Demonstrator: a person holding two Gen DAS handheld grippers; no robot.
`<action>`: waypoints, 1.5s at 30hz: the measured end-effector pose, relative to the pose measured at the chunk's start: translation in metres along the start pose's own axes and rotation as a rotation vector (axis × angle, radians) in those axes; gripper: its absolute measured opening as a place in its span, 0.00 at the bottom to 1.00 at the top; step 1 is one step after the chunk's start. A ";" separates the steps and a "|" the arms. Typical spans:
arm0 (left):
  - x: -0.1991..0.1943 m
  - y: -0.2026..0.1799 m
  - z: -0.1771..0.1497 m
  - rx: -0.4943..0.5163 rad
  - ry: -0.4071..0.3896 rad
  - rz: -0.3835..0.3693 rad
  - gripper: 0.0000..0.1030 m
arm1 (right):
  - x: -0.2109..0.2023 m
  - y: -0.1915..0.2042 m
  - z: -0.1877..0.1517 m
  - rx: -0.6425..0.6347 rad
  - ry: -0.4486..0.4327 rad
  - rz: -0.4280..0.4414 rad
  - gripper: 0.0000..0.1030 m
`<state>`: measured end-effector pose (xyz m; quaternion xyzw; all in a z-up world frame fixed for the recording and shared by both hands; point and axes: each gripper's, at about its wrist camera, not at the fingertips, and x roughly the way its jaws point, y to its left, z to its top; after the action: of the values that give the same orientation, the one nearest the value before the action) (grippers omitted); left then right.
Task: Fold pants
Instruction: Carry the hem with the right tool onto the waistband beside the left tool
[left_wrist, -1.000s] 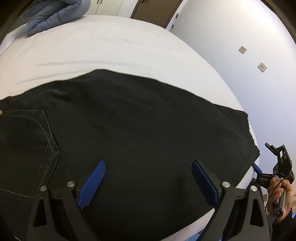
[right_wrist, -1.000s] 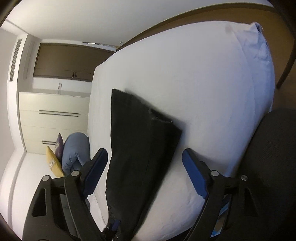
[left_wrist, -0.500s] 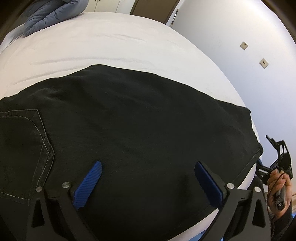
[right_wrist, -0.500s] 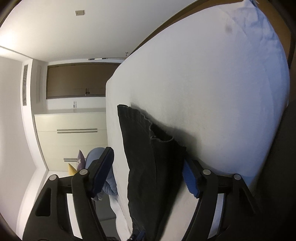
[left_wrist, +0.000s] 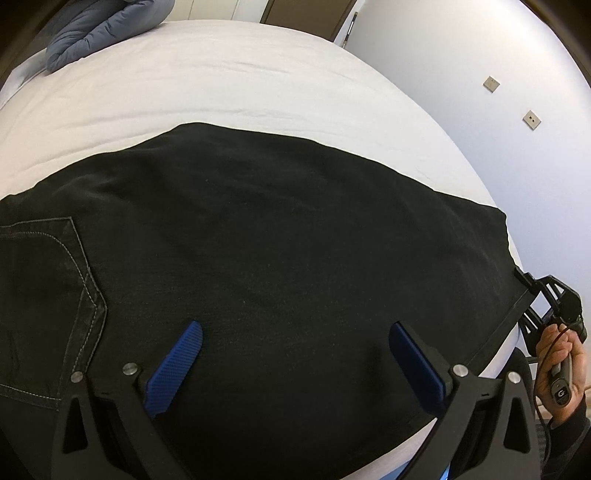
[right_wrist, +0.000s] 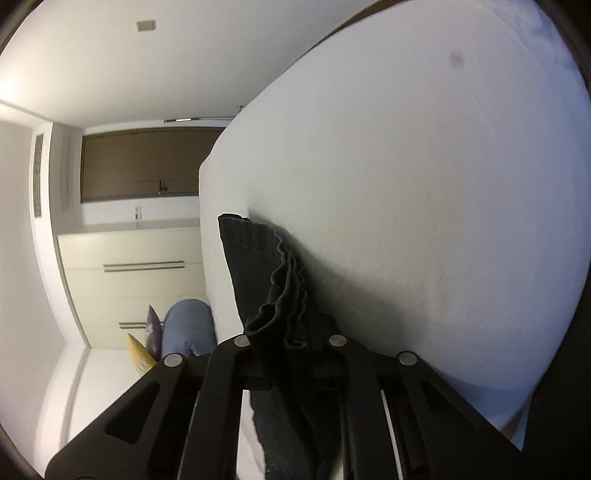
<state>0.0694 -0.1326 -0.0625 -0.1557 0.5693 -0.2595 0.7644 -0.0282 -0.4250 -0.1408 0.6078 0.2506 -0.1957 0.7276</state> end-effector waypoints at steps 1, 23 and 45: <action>0.000 0.000 0.000 -0.002 -0.002 -0.002 0.99 | -0.002 0.000 -0.002 -0.013 -0.003 -0.010 0.08; -0.016 0.036 0.018 -0.299 -0.029 -0.248 0.99 | 0.096 0.103 -0.328 -1.635 0.281 -0.460 0.08; 0.032 -0.013 0.078 -0.183 0.203 -0.284 0.17 | 0.026 0.113 -0.367 -1.782 0.161 -0.378 0.08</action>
<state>0.1480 -0.1662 -0.0564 -0.2764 0.6371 -0.3262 0.6413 0.0124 -0.0426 -0.1169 -0.2180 0.4542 -0.0026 0.8638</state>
